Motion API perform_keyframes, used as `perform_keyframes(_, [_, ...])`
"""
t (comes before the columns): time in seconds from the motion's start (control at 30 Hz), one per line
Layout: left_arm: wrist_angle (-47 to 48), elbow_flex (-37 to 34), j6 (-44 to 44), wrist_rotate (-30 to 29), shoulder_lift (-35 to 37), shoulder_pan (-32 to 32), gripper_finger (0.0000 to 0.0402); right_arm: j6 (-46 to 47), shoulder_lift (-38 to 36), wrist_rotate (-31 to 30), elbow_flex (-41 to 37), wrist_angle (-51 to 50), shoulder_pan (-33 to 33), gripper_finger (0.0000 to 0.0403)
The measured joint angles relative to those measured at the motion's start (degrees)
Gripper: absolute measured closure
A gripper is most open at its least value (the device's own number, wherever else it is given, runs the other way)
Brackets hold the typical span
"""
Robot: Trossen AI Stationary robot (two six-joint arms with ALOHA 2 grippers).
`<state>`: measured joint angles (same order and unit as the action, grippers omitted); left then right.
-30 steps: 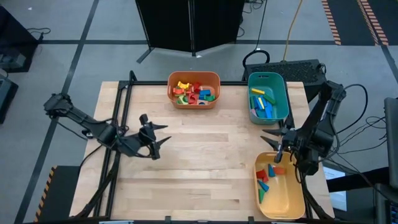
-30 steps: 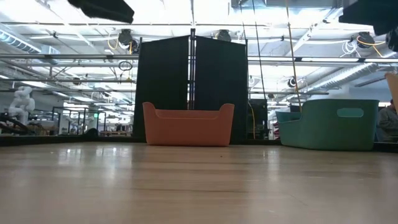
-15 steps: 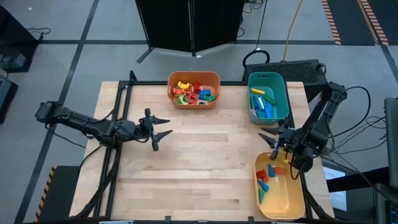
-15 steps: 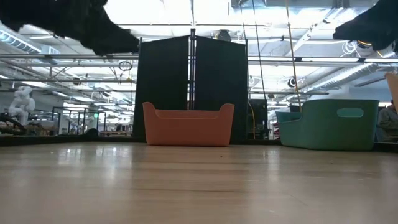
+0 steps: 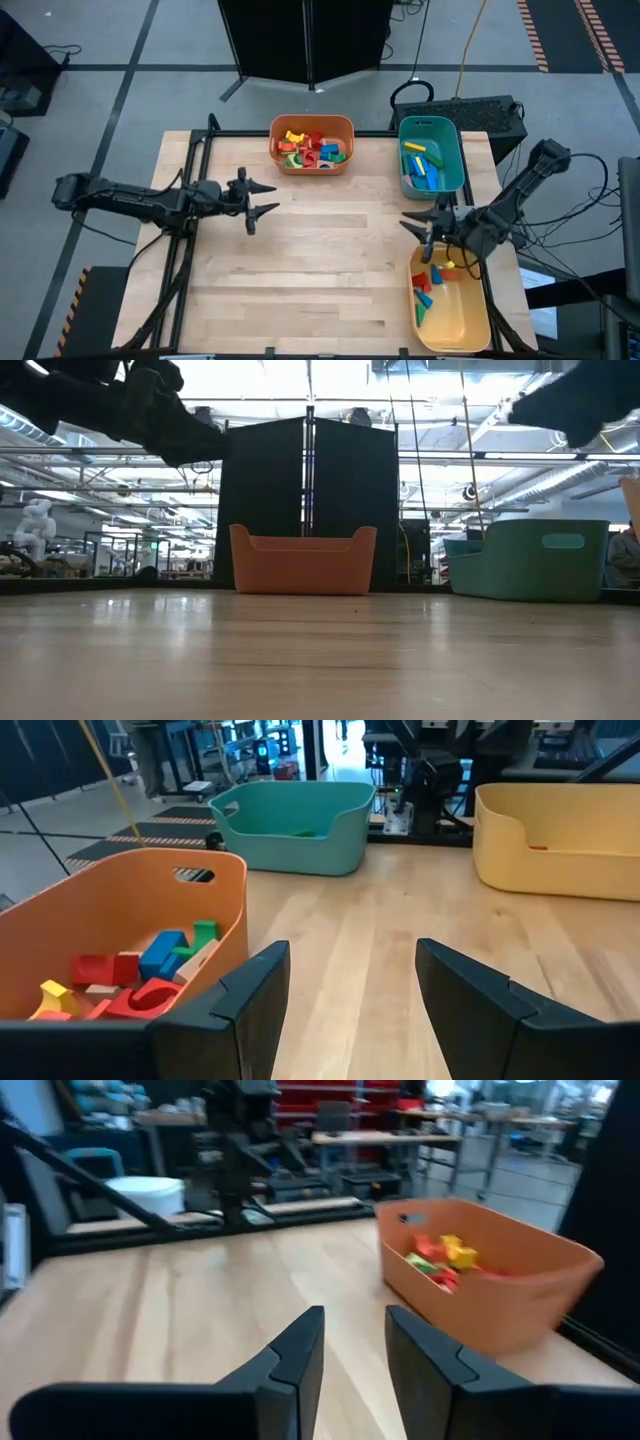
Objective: Sort blocks by size
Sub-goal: Return to Home Position
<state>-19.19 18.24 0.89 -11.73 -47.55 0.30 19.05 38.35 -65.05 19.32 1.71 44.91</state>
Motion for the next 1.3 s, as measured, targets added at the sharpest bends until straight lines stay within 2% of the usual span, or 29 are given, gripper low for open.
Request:
perform_keyframes(0.2, [-1.9, 0.0, 1.0, 2.5, 0.0, 2.0, 0.0185, -14.4, 0.0, 12.2, -2.7, 17.4, -10.0, 0.0310])
perform_keyframes(0.4, [-3.7, 0.1, 1.4, 8.3, 0.0, 4.2, 0.0185, -17.0, -2.9, 25.5, -2.9, 20.1, -19.5, 0.0310])
perform_keyframes(0.53, [-7.4, -1.9, 1.4, 8.5, 0.1, 6.1, 0.0185, -17.0, -5.2, 31.6, -2.9, 19.1, -24.7, 0.0310])
perform_keyframes(0.7, [-14.4, -7.6, -0.6, 10.1, 1.2, 9.2, 0.0185, -16.7, -9.2, 35.2, -2.9, 14.5, -28.8, 0.0310])
perform_keyframes(0.93, [-16.4, -12.6, -3.2, 13.2, 4.5, 12.6, 0.0186, -13.1, -15.8, 38.7, -2.9, 4.1, -32.5, 0.0310])
perform_keyframes(1.1, [-16.7, -15.3, -3.6, 13.6, 5.9, 13.8, 0.0186, -12.8, -18.3, 40.0, -2.9, 1.3, -34.0, 0.0310])
perform_keyframes(1.3, [-17.9, -17.8, -3.5, 14.0, 7.3, 14.8, 0.0233, -12.6, -18.9, 42.2, -2.9, -2.1, -35.7, 0.0318])
